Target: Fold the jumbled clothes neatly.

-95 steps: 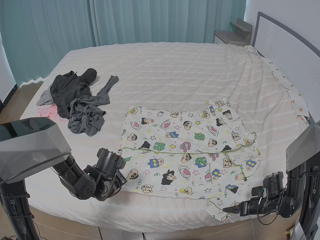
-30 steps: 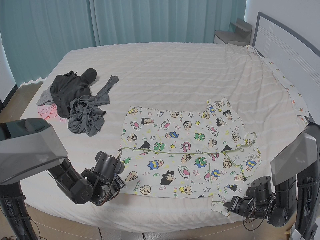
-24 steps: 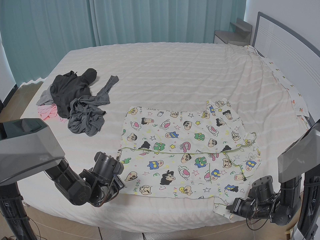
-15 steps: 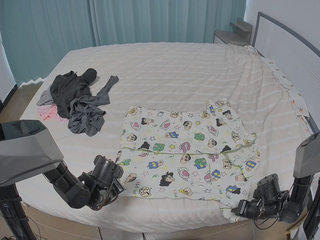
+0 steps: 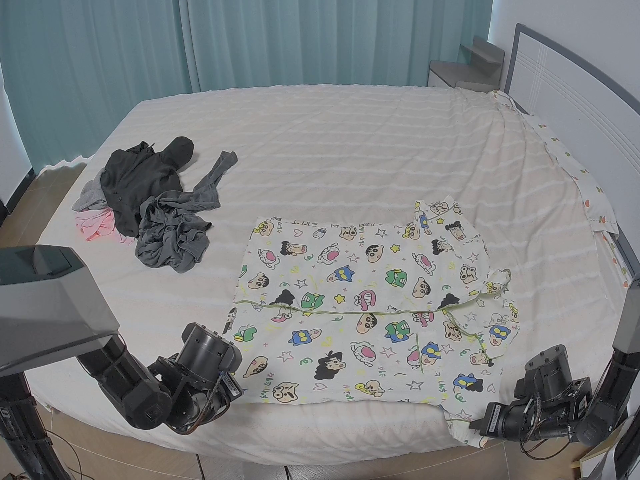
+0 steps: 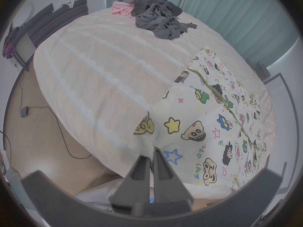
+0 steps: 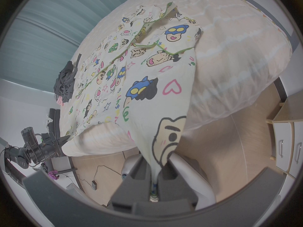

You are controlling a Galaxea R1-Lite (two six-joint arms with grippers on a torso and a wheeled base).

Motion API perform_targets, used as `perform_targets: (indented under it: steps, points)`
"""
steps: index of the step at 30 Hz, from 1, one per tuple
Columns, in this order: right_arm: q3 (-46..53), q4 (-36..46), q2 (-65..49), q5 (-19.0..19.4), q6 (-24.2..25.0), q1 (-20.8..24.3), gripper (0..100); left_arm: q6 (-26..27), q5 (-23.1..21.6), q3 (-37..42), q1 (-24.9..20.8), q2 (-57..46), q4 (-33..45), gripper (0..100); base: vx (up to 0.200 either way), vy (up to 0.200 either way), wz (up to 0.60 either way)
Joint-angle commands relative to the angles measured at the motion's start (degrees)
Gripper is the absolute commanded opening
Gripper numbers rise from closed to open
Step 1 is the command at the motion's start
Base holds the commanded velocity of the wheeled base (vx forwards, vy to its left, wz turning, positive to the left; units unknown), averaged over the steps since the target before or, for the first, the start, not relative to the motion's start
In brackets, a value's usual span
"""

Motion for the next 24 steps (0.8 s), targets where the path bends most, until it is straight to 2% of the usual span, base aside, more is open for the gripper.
perform_targets:
  steps: [1,6,24]
  points:
    - [1.01,2.68,-3.97,0.41,0.01,0.23,0,-0.08,0.01,1.25,-1.11,-0.29,-0.01,0,0.0,0.0,0.0]
    - [1.01,7.78,-7.84,2.25,-0.26,0.94,0,-0.61,0.01,2.04,-2.52,-0.81,0.08,0,0.0,0.0,0.0]
    - [1.01,21.31,-17.06,2.6,-0.26,3.57,0,-1.84,0.28,6.61,-5.77,-3.71,0.43,0,0.0,0.0,0.0]
